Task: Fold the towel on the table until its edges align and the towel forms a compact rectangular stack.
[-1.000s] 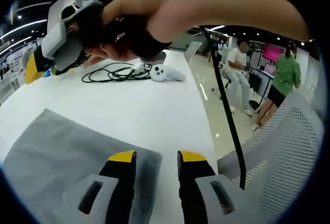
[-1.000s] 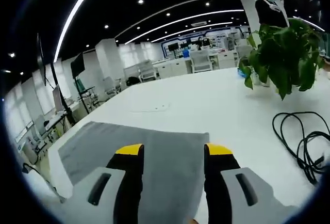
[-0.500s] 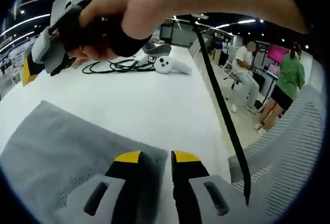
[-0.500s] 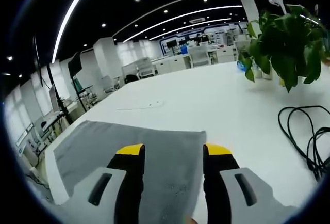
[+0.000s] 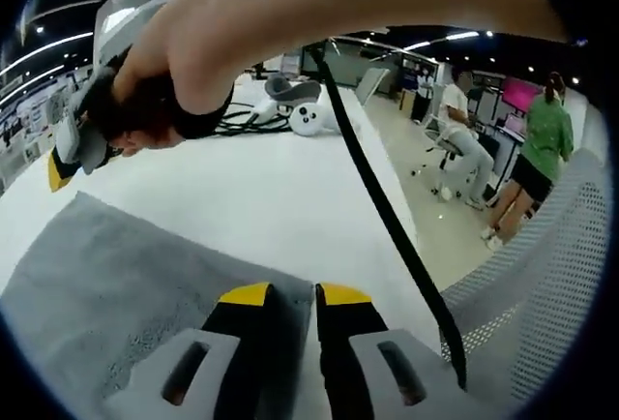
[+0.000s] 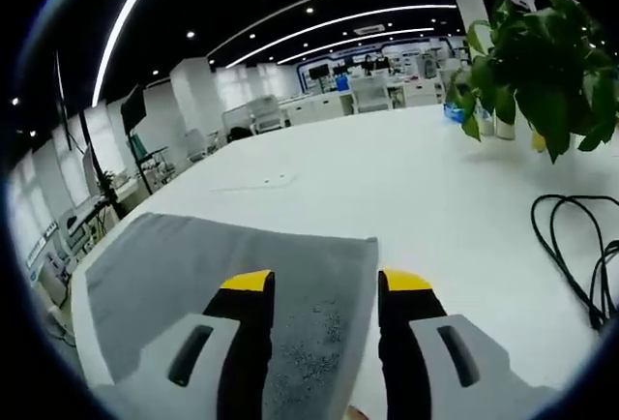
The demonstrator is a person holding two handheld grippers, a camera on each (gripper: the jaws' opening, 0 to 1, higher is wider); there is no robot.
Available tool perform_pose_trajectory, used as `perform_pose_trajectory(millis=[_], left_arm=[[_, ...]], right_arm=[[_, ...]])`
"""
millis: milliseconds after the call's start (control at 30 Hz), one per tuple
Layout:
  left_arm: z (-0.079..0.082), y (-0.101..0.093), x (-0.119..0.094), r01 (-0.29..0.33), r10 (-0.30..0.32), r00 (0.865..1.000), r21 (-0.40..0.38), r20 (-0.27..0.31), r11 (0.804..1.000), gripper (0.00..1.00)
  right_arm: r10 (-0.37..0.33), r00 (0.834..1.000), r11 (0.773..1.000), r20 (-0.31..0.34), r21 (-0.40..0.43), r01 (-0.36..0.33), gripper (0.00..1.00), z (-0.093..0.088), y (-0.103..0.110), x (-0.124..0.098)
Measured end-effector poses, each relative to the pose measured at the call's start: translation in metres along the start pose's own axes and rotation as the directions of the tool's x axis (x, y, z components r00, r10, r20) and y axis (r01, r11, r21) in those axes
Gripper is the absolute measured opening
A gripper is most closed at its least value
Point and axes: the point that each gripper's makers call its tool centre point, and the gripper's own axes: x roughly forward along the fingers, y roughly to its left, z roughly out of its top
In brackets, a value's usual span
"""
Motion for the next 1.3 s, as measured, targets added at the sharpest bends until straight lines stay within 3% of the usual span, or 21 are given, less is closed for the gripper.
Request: perform_pose_trajectory(millis=[133,300,367,433,600,700,900,1300], left_arm=[[-0.001,-0.002,0.001,-0.001,0.002,1.000,0.056,-0.020,0.998,0.17],[0.001,0.000,0.002,0.003,-0.003,1.000,0.050,-0.002,0.999,0.14],[0.001,0.001,0.002,0.001,-0.002,1.000,0.052,0.004,0.999,0.13],[0.001,0.003,0.003,-0.007,0.007,1.000,0.044,0.008,0.999,0.10],[0.001,0.004,0.003,0.012,-0.013,1.000,0.041,0.014,0.999,0.08],[0.000,0.006,0.003,0.042,-0.042,0.999,0.038,0.021,0.998,0.08],[0.001,0.004,0.003,0.033,-0.035,0.999,0.039,0.035,0.999,0.08],[0.001,0.004,0.003,0.043,-0.045,0.998,0.052,0.044,0.998,0.08]], right_arm=[[-0.002,1.000,0.997,-0.020,-0.079,0.000,0.40,-0.005,-0.002,0.012],[-0.035,0.999,0.997,-0.022,-0.074,0.033,0.35,-0.005,-0.014,0.027],[-0.112,0.994,0.992,-0.010,-0.057,0.111,0.32,-0.004,-0.029,0.030],[-0.110,0.994,0.993,-0.004,-0.031,0.110,0.30,-0.004,-0.030,0.034],[-0.138,0.990,0.988,-0.017,-0.066,0.137,0.25,-0.006,-0.031,0.043],[-0.134,0.991,0.980,-0.023,-0.152,0.129,0.20,-0.004,-0.030,0.045],[-0.148,0.989,0.982,-0.020,-0.120,0.145,0.19,-0.001,-0.038,0.054],[-0.129,0.991,0.980,-0.036,-0.159,0.122,0.16,0.000,-0.040,0.065]])
